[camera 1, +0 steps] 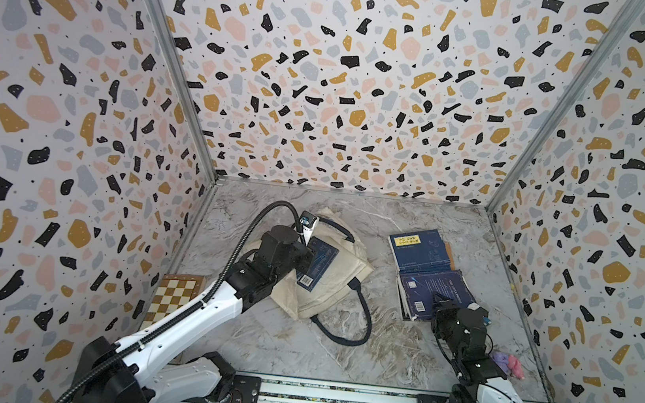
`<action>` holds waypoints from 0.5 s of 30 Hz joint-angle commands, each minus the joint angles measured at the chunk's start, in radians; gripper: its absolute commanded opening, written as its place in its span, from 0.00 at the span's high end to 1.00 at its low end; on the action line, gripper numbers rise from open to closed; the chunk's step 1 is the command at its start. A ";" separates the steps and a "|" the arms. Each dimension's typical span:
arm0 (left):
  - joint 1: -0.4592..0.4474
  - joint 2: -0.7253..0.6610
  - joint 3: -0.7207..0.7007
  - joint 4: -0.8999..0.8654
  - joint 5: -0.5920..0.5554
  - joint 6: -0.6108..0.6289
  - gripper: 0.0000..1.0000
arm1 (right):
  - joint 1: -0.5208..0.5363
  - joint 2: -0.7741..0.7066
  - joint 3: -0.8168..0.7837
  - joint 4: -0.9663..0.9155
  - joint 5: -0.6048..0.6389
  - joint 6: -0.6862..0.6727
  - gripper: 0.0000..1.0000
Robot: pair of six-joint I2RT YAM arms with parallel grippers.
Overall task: Take out the books from the canvas bag
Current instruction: Place the book on the book.
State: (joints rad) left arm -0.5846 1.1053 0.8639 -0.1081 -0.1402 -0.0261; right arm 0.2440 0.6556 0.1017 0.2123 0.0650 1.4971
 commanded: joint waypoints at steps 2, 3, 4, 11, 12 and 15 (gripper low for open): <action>0.000 0.008 0.047 0.018 0.003 0.002 1.00 | -0.003 0.005 0.069 -0.191 -0.023 -0.071 0.36; 0.000 0.008 0.047 0.016 0.002 0.002 1.00 | -0.003 0.015 0.072 -0.199 -0.031 -0.075 0.35; 0.000 0.007 0.047 0.016 0.002 0.001 1.00 | -0.003 0.032 0.075 -0.209 -0.045 -0.075 0.35; 0.000 0.005 0.048 0.013 0.001 0.003 1.00 | -0.004 0.198 0.203 -0.334 -0.126 -0.132 0.34; 0.000 0.005 0.047 0.013 0.001 0.005 1.00 | -0.003 0.216 0.222 -0.361 -0.133 -0.132 0.34; 0.000 0.005 0.050 0.012 0.004 0.005 1.00 | -0.003 0.251 0.240 -0.394 -0.165 -0.152 0.34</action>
State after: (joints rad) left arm -0.5846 1.1122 0.8677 -0.1123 -0.1398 -0.0261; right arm 0.2401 0.8783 0.3386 -0.0231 -0.0406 1.3884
